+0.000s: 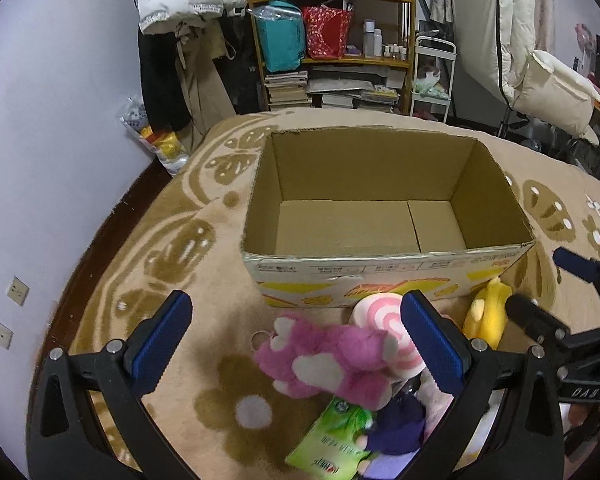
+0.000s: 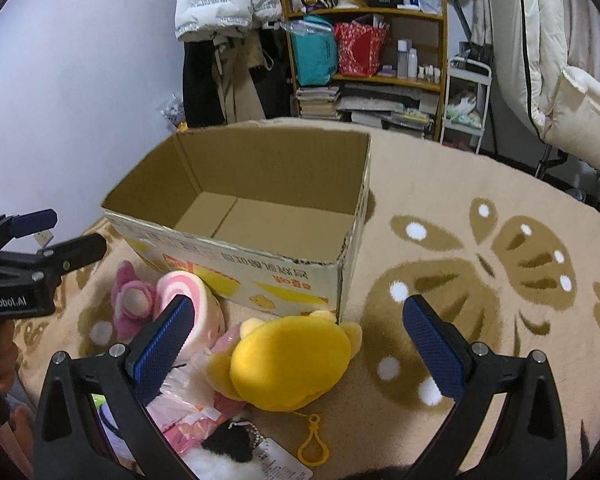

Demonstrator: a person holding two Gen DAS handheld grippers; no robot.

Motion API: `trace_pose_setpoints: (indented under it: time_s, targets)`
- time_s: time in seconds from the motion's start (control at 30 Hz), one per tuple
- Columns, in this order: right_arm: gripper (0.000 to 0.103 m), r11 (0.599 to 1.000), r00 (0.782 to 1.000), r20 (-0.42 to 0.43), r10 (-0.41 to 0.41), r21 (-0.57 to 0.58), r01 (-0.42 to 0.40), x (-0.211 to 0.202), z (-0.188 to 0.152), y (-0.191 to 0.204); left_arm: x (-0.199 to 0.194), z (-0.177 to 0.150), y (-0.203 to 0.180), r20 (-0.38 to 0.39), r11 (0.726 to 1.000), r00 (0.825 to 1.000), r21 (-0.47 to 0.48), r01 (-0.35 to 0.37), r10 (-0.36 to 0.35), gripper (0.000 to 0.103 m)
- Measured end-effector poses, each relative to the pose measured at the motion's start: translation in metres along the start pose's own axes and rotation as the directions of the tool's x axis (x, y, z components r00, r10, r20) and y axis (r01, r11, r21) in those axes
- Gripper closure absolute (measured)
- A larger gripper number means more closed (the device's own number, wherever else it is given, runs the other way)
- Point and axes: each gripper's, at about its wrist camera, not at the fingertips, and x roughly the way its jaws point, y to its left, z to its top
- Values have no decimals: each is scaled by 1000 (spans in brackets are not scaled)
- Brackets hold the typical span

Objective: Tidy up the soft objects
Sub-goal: 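Move the left tool toward the pink bunny while the right tool approaches the yellow chick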

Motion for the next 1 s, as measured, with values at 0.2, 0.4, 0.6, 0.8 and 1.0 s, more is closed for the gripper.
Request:
trace_pose_setpoints:
  time_s: [0.2, 0.4, 0.6, 0.8, 1.0]
  targets:
    - [0, 1000, 998, -57, -15, 3, 15, 19, -6, -4, 19, 3, -10, -21, 999, 1000, 34, 9, -9, 0]
    - [0, 1000, 994, -106, -6, 22, 9, 34, -11, -12, 36, 4, -20, -54, 998, 998, 58, 24, -21, 0]
    - [0, 999, 989, -146, 0, 32, 5, 44, -16, -16, 49, -1, -24, -105, 997, 993, 56, 52, -46, 0]
    - [0, 999, 988, -152, 14, 47, -7, 48, -18, -18, 50, -5, -25, -109, 997, 994, 72, 24, -16, 0]
    - [0, 996, 985, -168, 48, 83, -34, 50, -19, -21, 54, -11, -23, -137, 996, 991, 83, 12, -1, 0]
